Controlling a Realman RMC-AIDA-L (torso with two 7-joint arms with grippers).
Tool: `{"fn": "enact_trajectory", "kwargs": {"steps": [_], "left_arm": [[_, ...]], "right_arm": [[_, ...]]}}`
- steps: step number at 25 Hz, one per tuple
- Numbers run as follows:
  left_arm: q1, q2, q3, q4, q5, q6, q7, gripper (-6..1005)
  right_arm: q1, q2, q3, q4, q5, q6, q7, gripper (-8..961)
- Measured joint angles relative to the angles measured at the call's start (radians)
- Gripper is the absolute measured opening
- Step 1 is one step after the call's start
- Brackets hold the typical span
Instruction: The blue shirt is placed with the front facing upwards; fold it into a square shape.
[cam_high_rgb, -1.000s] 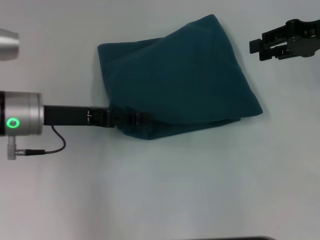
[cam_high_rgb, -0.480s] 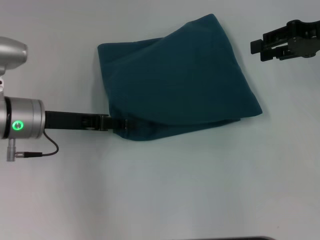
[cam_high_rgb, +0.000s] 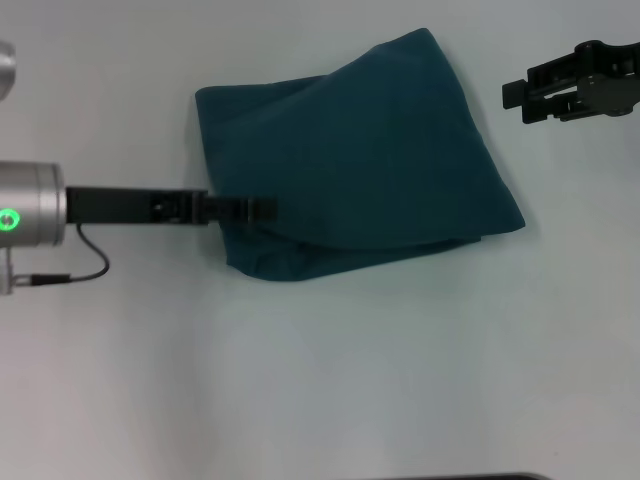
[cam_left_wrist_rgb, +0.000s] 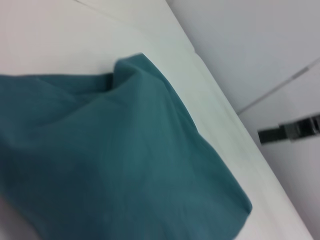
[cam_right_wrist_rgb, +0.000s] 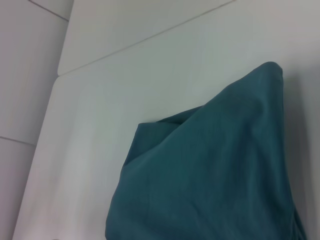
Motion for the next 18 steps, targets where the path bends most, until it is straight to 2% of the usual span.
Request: {"fn": "enact_trajectory", "kwargs": {"steps": [2,8,12,18], "left_arm": [[-0.027,-0.014,0.007,0.001,0.003,-0.049,-0.062,612],[-0.079,-0.017,0.011,0.050,-0.004,-0.097,-0.213,612],[-0.099,-0.010,0.017,0.080,0.022,-0.116,-0.315,611],[-0.104,0.019,-0.011,0.106,0.023,-0.109,-0.355,611]], "right_arm": [[-0.001,0.000,0.000,0.000,0.000,-0.001,0.000,494],[-0.001,0.002,0.000,0.000,0.000,-0.003,0.001,494],[-0.005,0.000,0.001,0.000,0.001,-0.004,0.001,494],[-0.005,0.000,0.000,0.000,-0.001,-0.001,0.000,493]]}}
